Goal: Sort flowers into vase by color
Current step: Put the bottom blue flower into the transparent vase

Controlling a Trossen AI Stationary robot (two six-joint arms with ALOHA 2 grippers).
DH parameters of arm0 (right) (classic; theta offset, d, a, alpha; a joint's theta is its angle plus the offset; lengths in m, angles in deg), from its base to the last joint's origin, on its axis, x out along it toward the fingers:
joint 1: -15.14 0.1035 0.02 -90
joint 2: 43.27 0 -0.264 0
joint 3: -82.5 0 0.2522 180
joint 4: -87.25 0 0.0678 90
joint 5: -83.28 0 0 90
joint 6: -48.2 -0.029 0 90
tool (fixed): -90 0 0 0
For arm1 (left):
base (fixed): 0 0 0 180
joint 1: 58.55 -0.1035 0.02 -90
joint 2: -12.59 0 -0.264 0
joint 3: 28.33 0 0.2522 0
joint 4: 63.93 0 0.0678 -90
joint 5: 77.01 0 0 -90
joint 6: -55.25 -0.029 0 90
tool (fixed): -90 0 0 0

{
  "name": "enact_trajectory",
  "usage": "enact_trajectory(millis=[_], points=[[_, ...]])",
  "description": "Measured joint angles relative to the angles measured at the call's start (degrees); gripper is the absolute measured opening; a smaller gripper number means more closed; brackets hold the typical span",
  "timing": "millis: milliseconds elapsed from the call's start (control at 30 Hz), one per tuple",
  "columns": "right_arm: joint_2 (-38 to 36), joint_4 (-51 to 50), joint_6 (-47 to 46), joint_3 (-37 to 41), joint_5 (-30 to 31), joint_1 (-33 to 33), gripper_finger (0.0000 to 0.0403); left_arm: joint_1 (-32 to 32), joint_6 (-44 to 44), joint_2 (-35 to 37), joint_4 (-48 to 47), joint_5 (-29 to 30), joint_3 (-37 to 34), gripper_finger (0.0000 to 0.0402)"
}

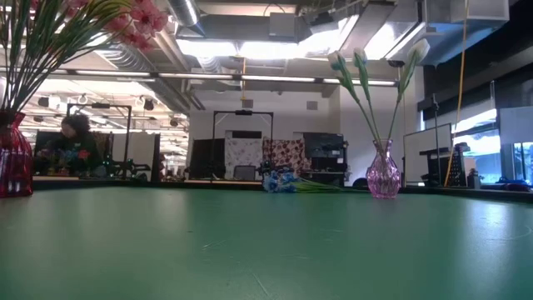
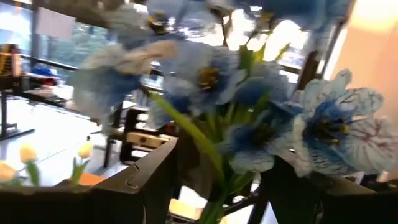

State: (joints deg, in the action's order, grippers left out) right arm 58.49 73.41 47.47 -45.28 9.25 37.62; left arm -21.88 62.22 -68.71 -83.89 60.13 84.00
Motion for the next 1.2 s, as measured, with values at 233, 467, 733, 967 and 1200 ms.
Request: enact_trajectory(millis=[233, 467, 733, 967, 1200], points=[[0.0, 2.4, 0.3, 0.0, -0.1, 0.0, 0.0014, -0.2, 0.3, 0.0, -0.2, -1.6, 0.0, 0.0215], [0.0, 2.2, -0.1, -0.1, -1.3, 0.0, 0.0034, -2.2, 0.9, -0.3, -0.6, -5.3, 0.0, 0.0215], [0.0, 0.2, -2.3, -0.1, 1.0, 0.0, 0.0068, -5.3, 2.0, -1.8, -0.2, -6.8, 0.1, 0.0201], [0.0, -1.1, -2.3, 0.0, 2.8, 0.0, 0.0120, -4.9, 1.7, -2.1, -0.4, -6.0, 0.1, 0.0078], [-0.7, -5.1, -4.2, 0.0, 2.5, 0.1, 0.0179, -2.9, -0.1, -0.6, -1.5, -6.2, 0.0, 0.0013]])
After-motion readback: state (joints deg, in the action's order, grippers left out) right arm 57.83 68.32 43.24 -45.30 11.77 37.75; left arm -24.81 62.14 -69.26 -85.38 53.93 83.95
